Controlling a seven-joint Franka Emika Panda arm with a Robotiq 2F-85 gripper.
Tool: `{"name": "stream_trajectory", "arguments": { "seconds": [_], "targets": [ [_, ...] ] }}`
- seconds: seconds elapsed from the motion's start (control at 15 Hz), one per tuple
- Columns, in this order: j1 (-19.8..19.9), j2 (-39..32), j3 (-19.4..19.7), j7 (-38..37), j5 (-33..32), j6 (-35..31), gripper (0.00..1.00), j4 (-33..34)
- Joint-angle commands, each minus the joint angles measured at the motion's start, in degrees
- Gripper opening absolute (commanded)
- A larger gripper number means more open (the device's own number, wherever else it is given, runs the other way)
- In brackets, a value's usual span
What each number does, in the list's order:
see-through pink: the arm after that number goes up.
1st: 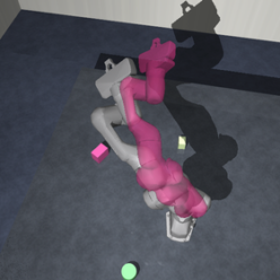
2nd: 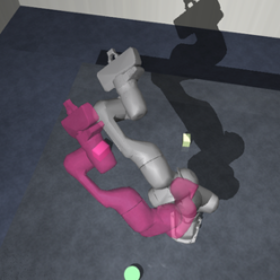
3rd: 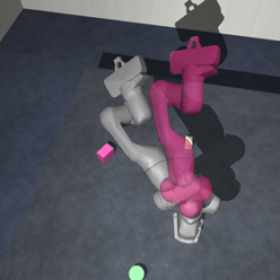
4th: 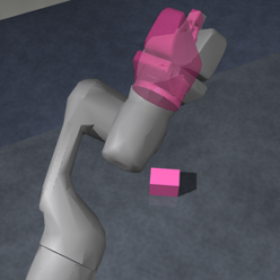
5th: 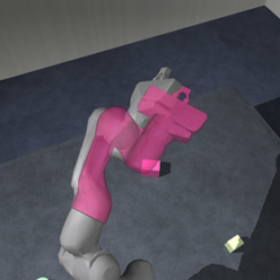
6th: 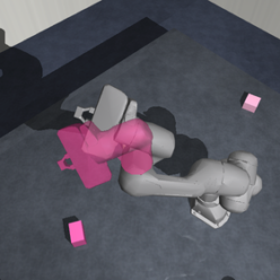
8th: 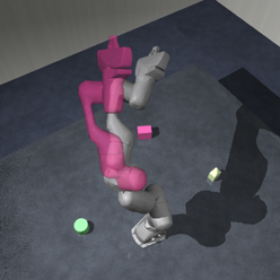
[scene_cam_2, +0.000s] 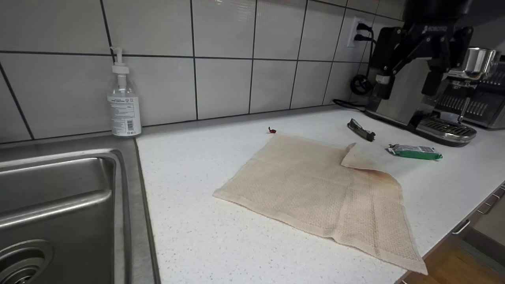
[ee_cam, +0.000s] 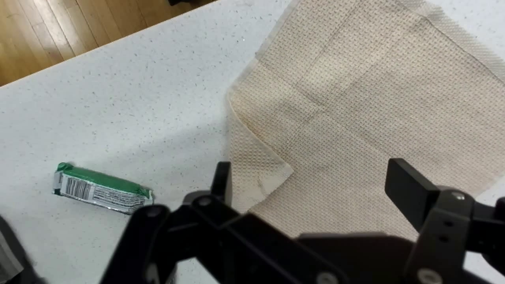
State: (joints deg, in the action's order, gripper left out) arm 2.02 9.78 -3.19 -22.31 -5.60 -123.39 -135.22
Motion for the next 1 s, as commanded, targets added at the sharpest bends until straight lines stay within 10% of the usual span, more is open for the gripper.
{"name": "stream_trajectory", "arguments": {
  "seconds": [0.0,0.93],
  "targets": [
    [0.26,-1.35,0.75,-1.31,-0.13,-2.83,1.0,-0.47],
    [-0.32,-14.76,3.69,-10.22,-1.52,-14.33,1.0,4.78]
  ]
}}
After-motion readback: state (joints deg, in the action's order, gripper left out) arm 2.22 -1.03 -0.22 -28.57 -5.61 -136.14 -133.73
